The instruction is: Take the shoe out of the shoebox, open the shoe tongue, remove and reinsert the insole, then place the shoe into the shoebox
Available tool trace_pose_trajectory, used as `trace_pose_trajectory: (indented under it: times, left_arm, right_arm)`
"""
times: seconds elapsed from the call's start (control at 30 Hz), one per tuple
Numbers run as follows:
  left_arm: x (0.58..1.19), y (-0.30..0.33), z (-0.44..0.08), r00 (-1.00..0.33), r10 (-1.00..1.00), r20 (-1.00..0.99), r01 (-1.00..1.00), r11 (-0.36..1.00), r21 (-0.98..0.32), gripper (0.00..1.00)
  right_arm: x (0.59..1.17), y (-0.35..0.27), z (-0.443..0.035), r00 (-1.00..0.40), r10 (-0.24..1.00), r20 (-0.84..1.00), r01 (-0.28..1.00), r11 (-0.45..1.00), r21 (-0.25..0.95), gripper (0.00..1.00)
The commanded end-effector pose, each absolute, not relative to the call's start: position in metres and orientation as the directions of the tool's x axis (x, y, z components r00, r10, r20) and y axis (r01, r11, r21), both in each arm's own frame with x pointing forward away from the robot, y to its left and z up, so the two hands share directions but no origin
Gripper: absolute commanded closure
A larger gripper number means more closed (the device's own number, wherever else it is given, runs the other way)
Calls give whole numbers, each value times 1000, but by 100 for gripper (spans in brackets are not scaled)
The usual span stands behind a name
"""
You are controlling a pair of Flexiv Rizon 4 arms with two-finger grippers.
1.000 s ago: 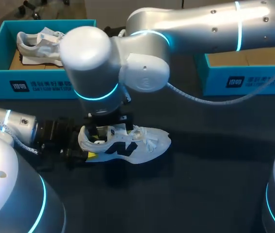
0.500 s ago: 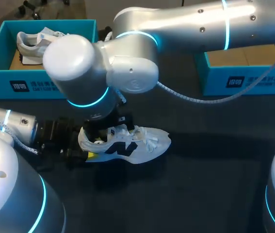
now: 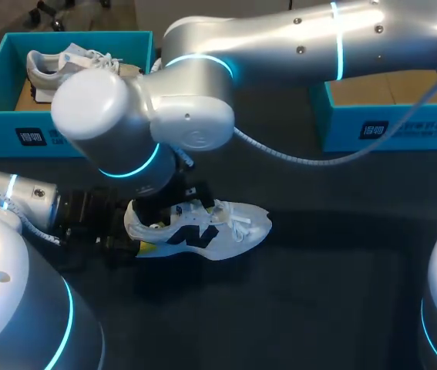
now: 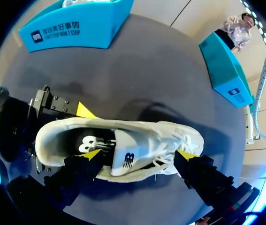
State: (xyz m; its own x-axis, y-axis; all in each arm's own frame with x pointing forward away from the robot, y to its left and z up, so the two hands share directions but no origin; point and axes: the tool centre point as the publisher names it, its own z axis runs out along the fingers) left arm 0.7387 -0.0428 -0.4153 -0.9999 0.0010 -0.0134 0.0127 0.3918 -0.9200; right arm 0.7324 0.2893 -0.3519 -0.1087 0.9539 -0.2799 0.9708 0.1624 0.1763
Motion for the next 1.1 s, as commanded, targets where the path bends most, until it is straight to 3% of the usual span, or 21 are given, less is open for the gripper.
trace_pose_trajectory:
  times: [0.03, 0.87, 0.93, 1.0, 1.1]
  left_arm:
    - [739, -43, -416, -1000, -1, -15, 13, 393, -920, 100]
    - [739, -43, -416, -1000, -1, -15, 13, 393, -920, 100]
    - [739, -43, -416, -1000, -1, -15, 13, 393, -920, 100]
    - [739, -43, -416, -1000, -1, -15, 13, 393, -920, 100]
    - [739, -43, -416, -1000, -1, -15, 13, 393, -920, 100]
  right_arm:
    - [730, 293, -358, 397, 896, -200, 893, -327, 309, 0]
    - [738, 251, -342, 485, 832, -268, 861, -401, 314, 0]
    - [738, 249, -339, 485, 832, -269, 861, -400, 314, 3]
    - [738, 247, -335, 485, 830, -274, 861, -399, 316, 18]
    - [740, 245, -332, 482, 831, -277, 862, -394, 318, 22]
